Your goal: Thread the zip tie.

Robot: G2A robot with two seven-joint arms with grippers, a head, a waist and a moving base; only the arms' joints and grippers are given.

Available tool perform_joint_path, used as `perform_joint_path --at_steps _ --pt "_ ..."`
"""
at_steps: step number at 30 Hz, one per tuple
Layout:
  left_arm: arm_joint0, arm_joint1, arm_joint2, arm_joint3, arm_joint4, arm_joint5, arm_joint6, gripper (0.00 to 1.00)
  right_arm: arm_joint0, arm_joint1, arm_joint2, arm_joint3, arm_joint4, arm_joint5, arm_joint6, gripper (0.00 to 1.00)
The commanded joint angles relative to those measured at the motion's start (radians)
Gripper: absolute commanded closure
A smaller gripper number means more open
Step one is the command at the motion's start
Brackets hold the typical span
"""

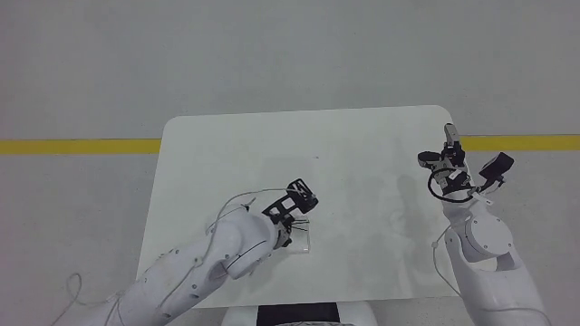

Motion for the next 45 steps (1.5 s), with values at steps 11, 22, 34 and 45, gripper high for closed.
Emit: perform_joint_path --at_steps 11,22,34,45 --pt "0.034 0.015 -0.041 -0.026 0.006 -0.016 -0.001 1.00 0.000 0.000 0.000 0.000 0.000 0.000 0.000 0.00" --pt "0.079 0.040 -0.289 0.108 -0.360 -0.025 0.136 1.00 0.000 0.000 0.000 0.000 0.000 0.000 0.000 0.00" --pt "0.161 0.073 -0.509 0.216 -0.731 -0.165 0.217 1.00 0.000 0.000 0.000 0.000 0.000 0.000 0.000 0.00" --pt "0.158 0.079 -0.535 0.314 -0.954 -0.226 0.206 1.00 0.000 0.000 0.000 0.000 0.000 0.000 0.000 0.00"
